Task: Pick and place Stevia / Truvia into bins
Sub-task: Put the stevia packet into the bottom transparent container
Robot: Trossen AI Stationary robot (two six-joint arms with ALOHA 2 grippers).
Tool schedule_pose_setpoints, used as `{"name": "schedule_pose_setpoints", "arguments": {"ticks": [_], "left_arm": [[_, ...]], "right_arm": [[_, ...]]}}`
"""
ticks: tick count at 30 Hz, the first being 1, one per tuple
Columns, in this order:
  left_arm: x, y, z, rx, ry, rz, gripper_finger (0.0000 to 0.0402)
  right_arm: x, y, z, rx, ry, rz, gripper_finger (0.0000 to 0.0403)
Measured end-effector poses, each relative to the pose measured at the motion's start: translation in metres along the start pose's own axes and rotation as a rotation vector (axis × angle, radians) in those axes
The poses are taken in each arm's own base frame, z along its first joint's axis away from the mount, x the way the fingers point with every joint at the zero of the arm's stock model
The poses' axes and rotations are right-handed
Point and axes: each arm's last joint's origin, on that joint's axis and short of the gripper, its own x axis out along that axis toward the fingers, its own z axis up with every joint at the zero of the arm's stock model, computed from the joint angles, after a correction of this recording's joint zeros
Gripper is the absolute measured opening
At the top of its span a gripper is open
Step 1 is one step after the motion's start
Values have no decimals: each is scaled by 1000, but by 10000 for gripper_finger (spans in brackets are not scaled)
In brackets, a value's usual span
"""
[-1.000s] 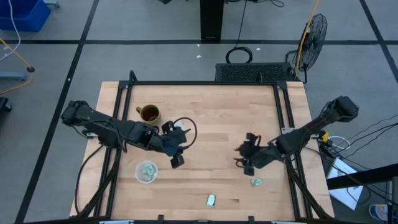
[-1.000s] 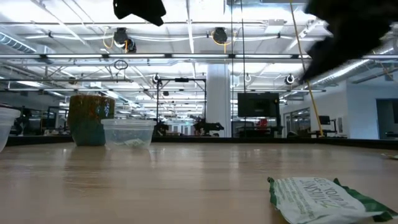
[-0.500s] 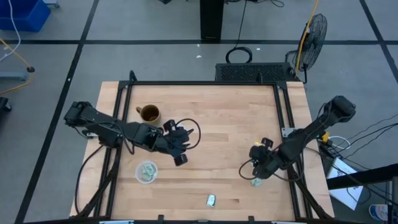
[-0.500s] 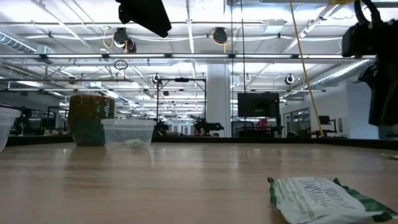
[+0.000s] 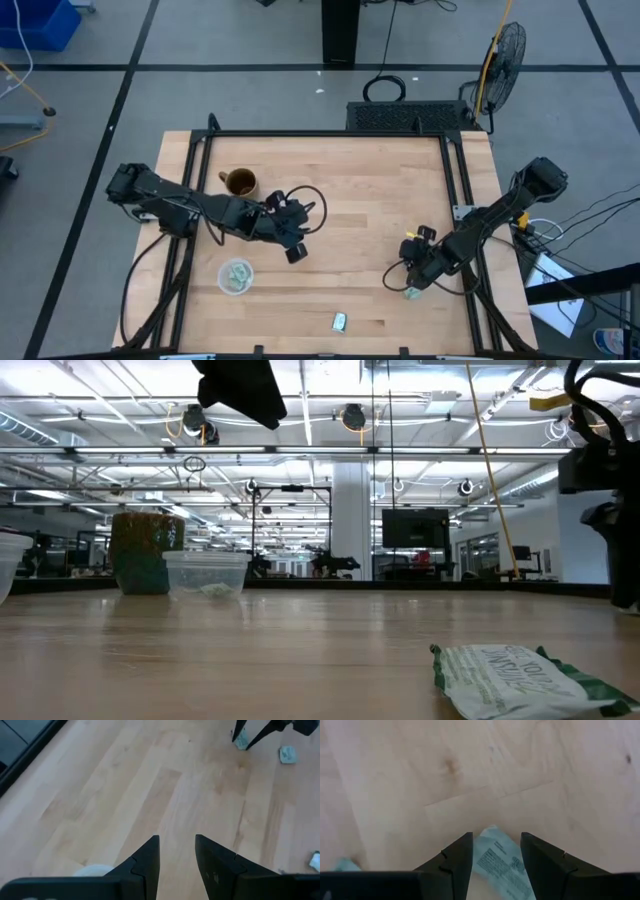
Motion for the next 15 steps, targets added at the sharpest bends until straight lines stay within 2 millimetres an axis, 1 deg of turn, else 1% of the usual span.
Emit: {"name": "schedule_pose_setpoints", "arguments": {"ticks": [4, 7, 11, 15], "left_arm": [[0, 1, 0, -27, 1, 1, 131], [0, 1, 0, -24, 0, 0, 131], [0, 1, 0, -22, 0, 1, 131], [2, 3, 2, -34, -14, 20, 131]], "right_arm": [[8, -7, -8, -16, -3, -19, 154], [18, -18, -20, -9, 26, -62, 138], [26, -25, -28, 20, 25, -64, 95], [29, -27, -29, 8, -18, -78, 36]]}}
